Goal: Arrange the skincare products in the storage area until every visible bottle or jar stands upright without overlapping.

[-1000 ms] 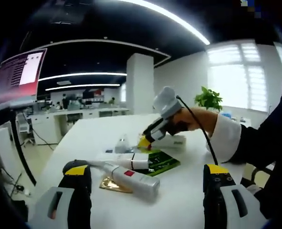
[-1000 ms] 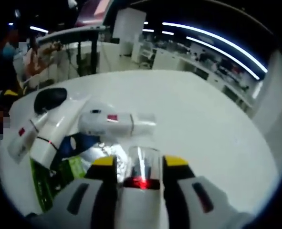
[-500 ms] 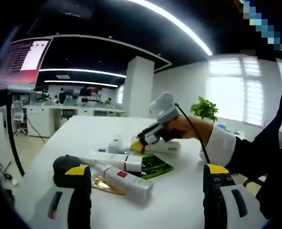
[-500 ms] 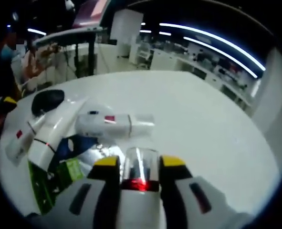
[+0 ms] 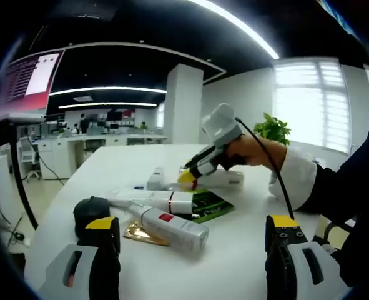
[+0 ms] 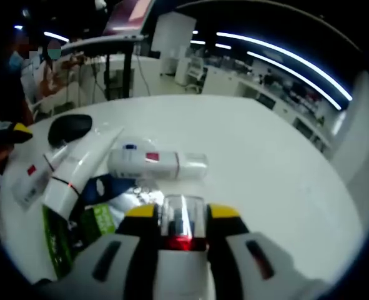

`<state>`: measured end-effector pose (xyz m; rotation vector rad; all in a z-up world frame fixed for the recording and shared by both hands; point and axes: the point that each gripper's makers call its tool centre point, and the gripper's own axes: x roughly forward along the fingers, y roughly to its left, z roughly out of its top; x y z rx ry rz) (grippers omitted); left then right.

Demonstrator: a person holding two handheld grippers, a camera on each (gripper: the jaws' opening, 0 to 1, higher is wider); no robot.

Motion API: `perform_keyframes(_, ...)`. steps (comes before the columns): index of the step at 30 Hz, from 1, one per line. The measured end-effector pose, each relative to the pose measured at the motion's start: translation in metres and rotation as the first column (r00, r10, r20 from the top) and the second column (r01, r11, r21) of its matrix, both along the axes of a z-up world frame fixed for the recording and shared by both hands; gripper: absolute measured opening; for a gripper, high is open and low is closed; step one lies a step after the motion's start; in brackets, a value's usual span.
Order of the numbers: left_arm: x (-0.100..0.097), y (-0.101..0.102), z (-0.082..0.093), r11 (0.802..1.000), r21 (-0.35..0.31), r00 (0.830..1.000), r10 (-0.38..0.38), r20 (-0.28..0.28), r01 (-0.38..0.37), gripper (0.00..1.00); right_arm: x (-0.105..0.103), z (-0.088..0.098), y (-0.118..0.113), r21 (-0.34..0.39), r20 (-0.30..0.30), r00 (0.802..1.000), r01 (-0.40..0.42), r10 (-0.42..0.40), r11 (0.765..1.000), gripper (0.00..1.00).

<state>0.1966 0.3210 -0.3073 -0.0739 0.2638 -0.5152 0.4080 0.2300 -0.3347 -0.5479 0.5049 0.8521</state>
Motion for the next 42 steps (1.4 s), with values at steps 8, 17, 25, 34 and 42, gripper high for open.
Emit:
perform_keyframes(8, -0.001, 0.001, 0.002, 1.000, 0.006, 1.000, 0.013, 0.000, -0.013, 0.97, -0.005, 0.015, -0.003, 0.047, 0.034, 0.999, 0.005, -0.006, 0.999, 0.28)
perform_keyframes(17, -0.003, -0.004, 0.017, 0.999, -0.028, 0.998, -0.019, 0.061, 0.020, 0.99, -0.012, 0.036, -0.005, 0.094, 0.085, 0.996, -0.016, 0.008, 0.995, 0.28)
perform_keyframes(25, -0.010, -0.024, 0.030, 0.991, -0.074, 0.989, -0.103, 0.107, 0.111, 0.99, -0.016, 0.048, -0.011, 0.129, 0.117, 0.993, -0.015, 0.000, 0.992, 0.28)
perform_keyframes(34, 0.001, -0.003, 0.019, 1.000, 0.019, 0.996, 0.022, 0.088, -0.024, 0.99, -0.023, 0.055, -0.016, 0.172, 0.115, 0.993, -0.014, -0.006, 0.985, 0.28)
perform_keyframes(42, 0.004, -0.003, 0.020, 0.996, 0.087, 0.993, 0.022, 0.112, -0.032, 0.99, -0.022, 0.067, -0.024, 0.230, 0.113, 0.993, 0.003, -0.030, 0.973, 0.28)
